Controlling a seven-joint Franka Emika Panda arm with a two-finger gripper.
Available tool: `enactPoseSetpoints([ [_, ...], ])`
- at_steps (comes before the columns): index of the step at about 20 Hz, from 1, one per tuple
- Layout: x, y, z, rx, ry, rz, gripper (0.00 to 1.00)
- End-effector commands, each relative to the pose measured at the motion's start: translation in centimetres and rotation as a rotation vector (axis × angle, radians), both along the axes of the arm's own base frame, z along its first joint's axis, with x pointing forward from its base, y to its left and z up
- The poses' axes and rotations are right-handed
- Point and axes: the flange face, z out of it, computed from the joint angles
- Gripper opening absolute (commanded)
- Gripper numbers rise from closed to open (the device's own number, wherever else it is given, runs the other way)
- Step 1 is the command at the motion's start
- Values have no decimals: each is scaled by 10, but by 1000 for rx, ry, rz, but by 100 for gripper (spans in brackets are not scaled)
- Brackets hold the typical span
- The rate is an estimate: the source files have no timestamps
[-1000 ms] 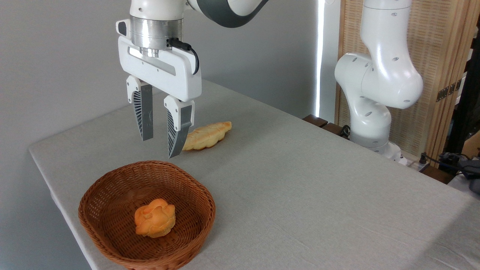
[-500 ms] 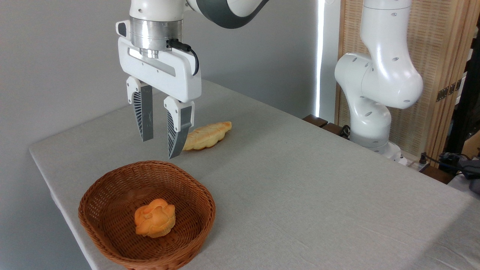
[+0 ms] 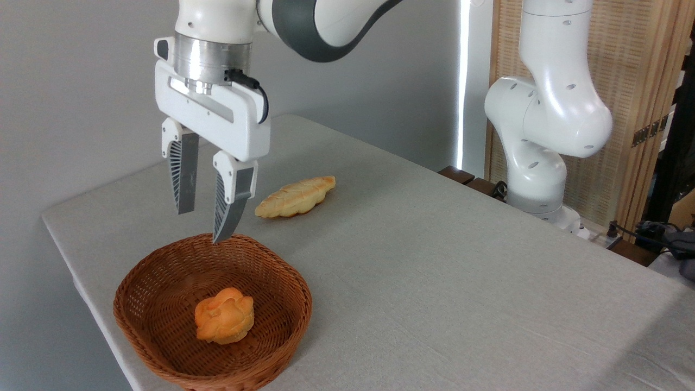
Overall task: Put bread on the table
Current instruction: 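Lower the open gripper into the basket over the orange bun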
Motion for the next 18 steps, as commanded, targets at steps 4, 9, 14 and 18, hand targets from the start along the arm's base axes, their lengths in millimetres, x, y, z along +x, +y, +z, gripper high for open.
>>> enactPoseSetpoints([
  [4,15,0,-27,12,12,-31,100],
  [9,20,2,-49,55,45,-42,100],
  [14,29,2,-80,79,89,-49,100],
  [18,33,2,-95,96,112,-56,100],
])
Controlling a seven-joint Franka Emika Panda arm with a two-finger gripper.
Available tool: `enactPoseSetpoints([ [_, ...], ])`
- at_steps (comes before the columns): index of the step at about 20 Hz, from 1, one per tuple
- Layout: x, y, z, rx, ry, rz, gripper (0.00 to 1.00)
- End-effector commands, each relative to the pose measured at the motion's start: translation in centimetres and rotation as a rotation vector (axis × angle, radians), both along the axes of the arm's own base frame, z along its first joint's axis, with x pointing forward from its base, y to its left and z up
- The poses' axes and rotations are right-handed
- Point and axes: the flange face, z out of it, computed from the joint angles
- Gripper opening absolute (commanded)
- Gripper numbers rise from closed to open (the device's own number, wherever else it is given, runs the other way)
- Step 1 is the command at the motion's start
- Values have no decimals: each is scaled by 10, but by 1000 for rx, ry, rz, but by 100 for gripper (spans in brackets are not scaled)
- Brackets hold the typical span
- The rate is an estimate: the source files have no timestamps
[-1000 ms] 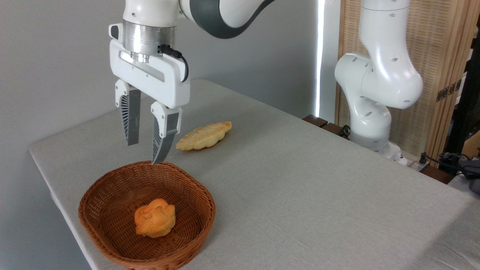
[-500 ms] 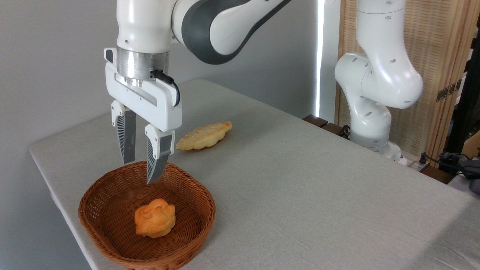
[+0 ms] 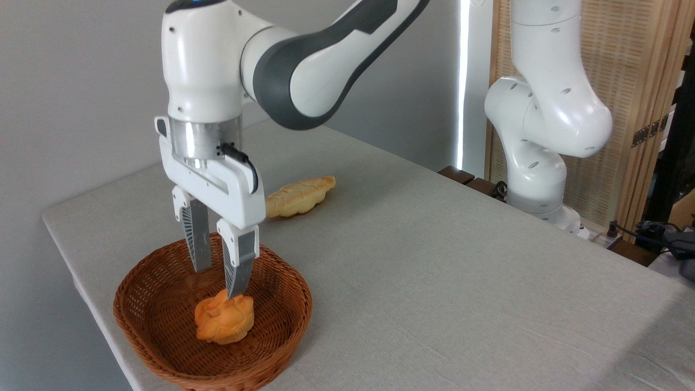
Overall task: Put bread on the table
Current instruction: 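Lower the open gripper into the basket over the orange bun, then close the gripper on the orange flower-shaped bun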
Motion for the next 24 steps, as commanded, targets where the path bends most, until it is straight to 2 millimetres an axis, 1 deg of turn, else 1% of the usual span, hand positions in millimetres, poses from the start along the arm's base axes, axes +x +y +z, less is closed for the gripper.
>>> enactPoseSetpoints([
  [1,5,2,-8,16,-3,-14,100],
  [3,7,5,-15,20,8,-12,100],
  [6,8,7,-18,20,8,-7,100],
  [13,17,7,-35,16,-14,-7,100],
  [24,21,8,-53,60,6,-28,100],
])
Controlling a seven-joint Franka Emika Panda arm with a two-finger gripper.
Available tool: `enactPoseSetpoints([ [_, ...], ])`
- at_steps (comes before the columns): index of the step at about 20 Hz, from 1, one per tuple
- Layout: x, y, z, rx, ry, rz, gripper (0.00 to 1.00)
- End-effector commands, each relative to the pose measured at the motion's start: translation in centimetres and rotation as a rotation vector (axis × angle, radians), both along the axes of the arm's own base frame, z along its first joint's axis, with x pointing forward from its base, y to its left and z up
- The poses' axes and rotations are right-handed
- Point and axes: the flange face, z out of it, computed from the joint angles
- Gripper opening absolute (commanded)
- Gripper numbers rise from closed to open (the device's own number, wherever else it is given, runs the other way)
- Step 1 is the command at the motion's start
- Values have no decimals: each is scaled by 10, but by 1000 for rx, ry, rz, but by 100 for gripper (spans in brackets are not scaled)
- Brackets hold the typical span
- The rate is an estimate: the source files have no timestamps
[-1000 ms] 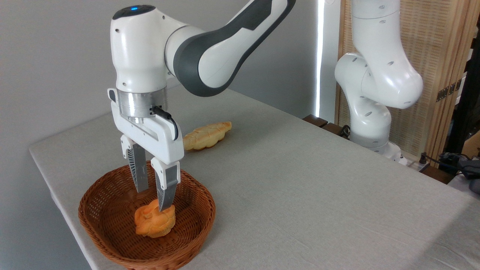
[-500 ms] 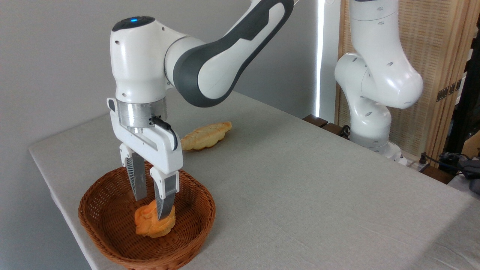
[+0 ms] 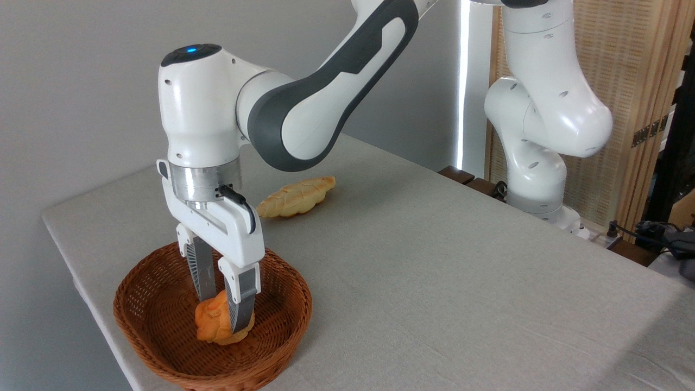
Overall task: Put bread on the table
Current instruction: 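Close the gripper on the orange flower-shaped bun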
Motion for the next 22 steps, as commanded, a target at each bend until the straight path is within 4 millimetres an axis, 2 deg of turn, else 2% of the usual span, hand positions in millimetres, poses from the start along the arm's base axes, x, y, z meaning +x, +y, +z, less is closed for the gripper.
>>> enactPoseSetpoints([
  [1,4,3,-4,22,-16,-18,100],
  [5,4,3,-9,24,-7,-20,99],
  [8,5,3,-8,24,-9,-20,67],
  [11,4,2,-8,24,-9,-22,54],
  [22,4,2,-7,22,-10,-19,55],
])
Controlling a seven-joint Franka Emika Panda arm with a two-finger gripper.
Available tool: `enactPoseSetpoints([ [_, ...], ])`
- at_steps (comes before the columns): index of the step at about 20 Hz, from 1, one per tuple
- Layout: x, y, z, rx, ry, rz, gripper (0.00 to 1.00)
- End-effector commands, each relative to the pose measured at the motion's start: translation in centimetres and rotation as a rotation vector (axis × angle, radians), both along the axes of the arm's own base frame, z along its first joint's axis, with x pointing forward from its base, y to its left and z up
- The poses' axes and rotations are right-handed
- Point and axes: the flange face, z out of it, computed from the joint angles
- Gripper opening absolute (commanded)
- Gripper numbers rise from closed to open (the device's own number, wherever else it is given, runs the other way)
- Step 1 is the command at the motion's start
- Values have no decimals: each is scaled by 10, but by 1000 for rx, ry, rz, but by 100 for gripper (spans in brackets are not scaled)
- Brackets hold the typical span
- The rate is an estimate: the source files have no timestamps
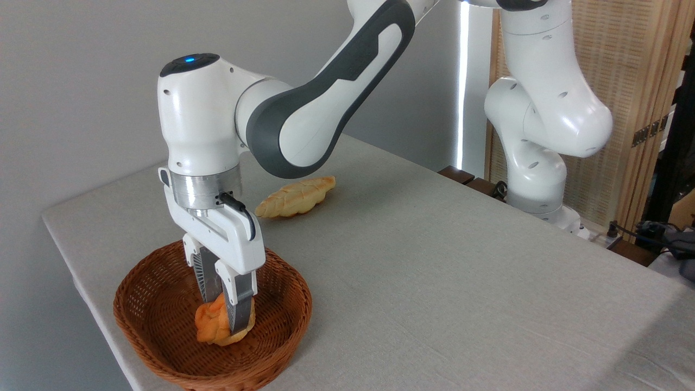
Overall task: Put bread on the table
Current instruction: 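Close the gripper on the orange flower-shaped bun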
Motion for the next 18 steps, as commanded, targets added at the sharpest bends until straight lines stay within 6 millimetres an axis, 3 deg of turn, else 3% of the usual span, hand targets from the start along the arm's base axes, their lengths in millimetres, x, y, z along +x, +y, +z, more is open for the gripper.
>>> enactPoseSetpoints([
  [1,2,2,2,12,-21,-14,55],
  [6,1,1,12,8,-35,-9,55],
  [18,-18,-2,69,-14,-73,8,60],
])
